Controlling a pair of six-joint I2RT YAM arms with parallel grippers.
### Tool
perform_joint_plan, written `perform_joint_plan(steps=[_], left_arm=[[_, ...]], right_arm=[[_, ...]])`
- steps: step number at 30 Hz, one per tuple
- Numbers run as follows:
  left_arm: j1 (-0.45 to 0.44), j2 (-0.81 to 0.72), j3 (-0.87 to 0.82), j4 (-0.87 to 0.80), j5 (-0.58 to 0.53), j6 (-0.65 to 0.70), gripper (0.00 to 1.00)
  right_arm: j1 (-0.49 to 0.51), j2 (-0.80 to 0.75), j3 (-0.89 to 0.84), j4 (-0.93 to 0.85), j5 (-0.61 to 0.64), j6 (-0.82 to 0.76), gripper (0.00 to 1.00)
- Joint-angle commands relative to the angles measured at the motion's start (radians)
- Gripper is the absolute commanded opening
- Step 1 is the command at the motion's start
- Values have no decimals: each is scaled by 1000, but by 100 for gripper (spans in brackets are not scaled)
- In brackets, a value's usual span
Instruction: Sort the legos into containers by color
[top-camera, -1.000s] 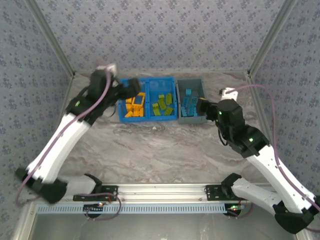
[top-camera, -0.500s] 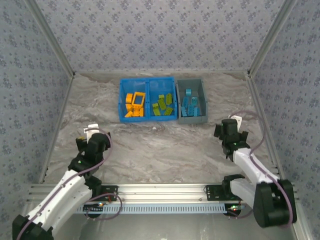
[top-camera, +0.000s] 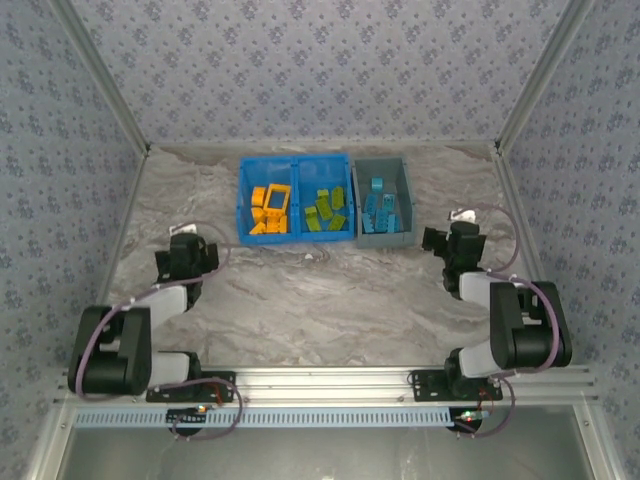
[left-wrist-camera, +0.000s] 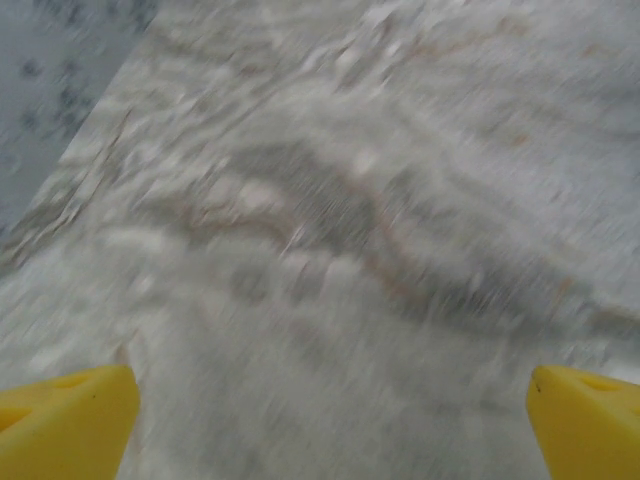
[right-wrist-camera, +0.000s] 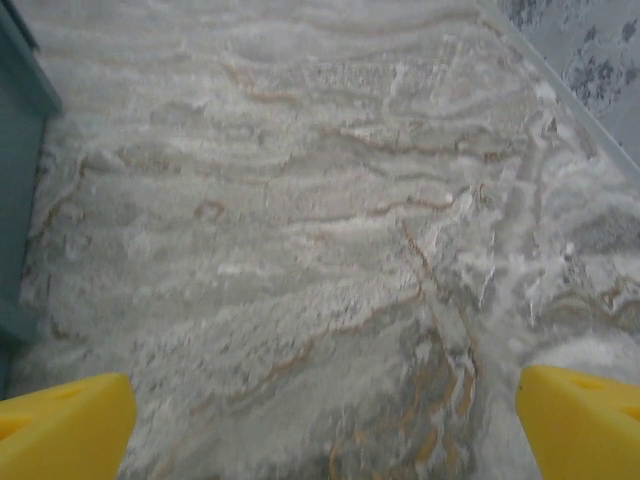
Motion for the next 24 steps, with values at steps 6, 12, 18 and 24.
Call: perform_joint_plan(steps=[6, 12, 18, 24], left_arm=[[19, 163, -81, 559, 156, 36, 100], [51, 203, 8, 432, 244, 28, 99], [94, 199, 6, 427, 281, -10, 99], [86, 202, 11, 424, 269, -3, 99]], right_arm=[[0, 60, -101, 310, -59, -56, 100], [13, 68, -71, 266, 53, -29, 100], [11, 69, -69, 264, 54, -30, 100], [13, 68, -71, 266, 55, -31, 100]])
